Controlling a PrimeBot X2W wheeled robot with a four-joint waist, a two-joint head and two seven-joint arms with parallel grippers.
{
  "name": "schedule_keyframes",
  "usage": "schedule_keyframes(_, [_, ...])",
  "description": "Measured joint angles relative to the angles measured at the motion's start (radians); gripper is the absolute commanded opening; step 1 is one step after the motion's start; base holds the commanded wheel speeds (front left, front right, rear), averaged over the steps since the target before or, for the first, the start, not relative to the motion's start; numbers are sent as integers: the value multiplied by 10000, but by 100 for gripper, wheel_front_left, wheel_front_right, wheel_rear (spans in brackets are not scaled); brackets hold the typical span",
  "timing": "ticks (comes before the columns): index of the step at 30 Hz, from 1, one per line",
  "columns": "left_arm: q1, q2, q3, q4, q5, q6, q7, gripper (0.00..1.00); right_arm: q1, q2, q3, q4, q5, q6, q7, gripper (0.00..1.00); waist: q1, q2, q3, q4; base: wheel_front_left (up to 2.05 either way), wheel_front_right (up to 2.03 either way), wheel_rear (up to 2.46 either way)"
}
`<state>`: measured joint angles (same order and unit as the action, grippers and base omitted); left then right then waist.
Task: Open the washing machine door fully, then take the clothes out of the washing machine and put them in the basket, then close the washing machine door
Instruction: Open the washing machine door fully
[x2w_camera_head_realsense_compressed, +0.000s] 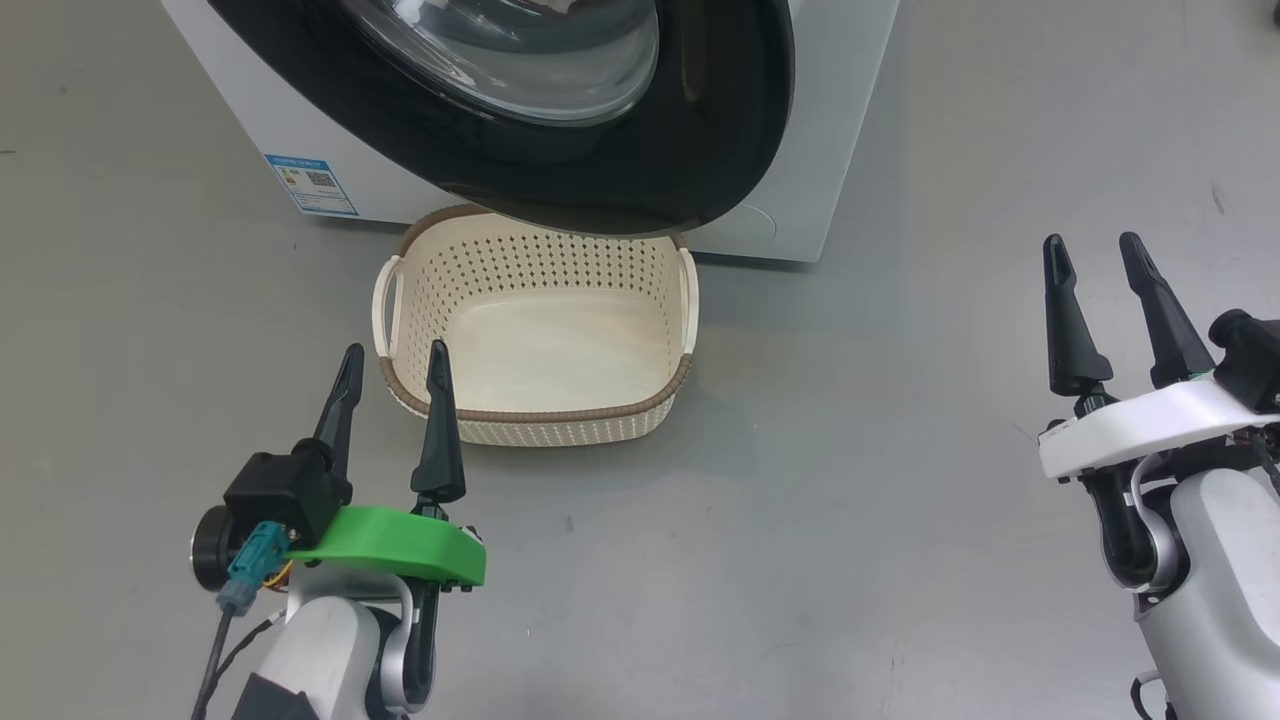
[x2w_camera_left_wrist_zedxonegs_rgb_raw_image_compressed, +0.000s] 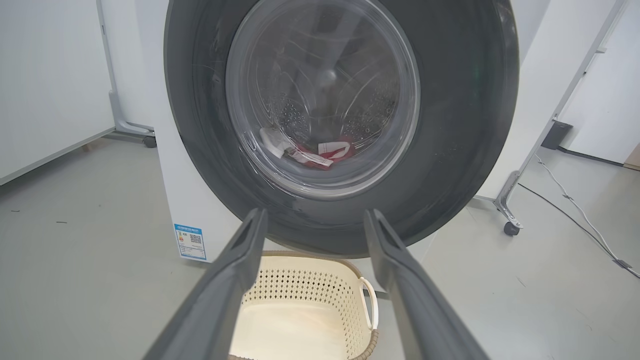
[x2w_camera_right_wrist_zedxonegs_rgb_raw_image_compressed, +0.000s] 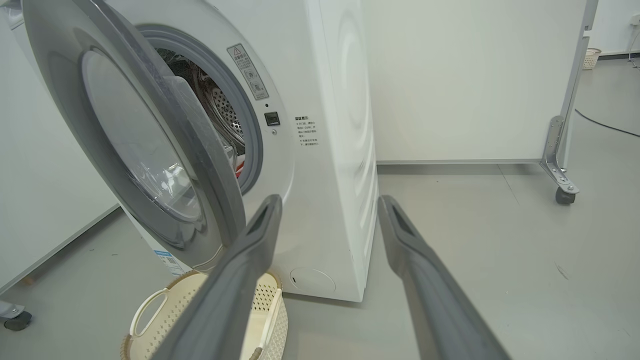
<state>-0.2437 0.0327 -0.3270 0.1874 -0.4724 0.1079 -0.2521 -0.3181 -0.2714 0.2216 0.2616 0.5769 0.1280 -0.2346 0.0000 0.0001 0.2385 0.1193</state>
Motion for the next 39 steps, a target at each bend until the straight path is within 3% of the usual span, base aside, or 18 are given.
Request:
schedule_keyframes(5, [2, 0, -102, -38, 0, 0, 0, 100, -117, -259, -8, -257, -107, 0, 23, 100, 0, 0, 177, 30, 0, 0, 0])
schedule_keyframes(18, [-35, 4, -608, -163, -29, -77, 0, 100, -2155, -1066, -153, -416, -25, 4, 1361, 100, 0, 0, 923, 312, 0, 0, 0])
schedule_keyframes(20, [-46, 2, -671, -186, -35, -79, 0, 100, -2480, -1064, -351, -387, 428, 2, 1636, 0, 0, 0, 1049, 395, 0, 0, 0])
schedule_keyframes(34, [-493, 4, -1026, -238, -399, -79, 0, 100, -4625, -107, -1586, 541, 4663, 0, 4337, 0, 0, 0, 1801, 1122, 0, 0, 0])
schedule_keyframes(39, [-558, 0, -1237, -245, -593, -79, 0, 100, -5303, 151, -2006, 1162, 6029, -523, 5582, 0, 0, 0, 1956, 1370, 0, 0, 0])
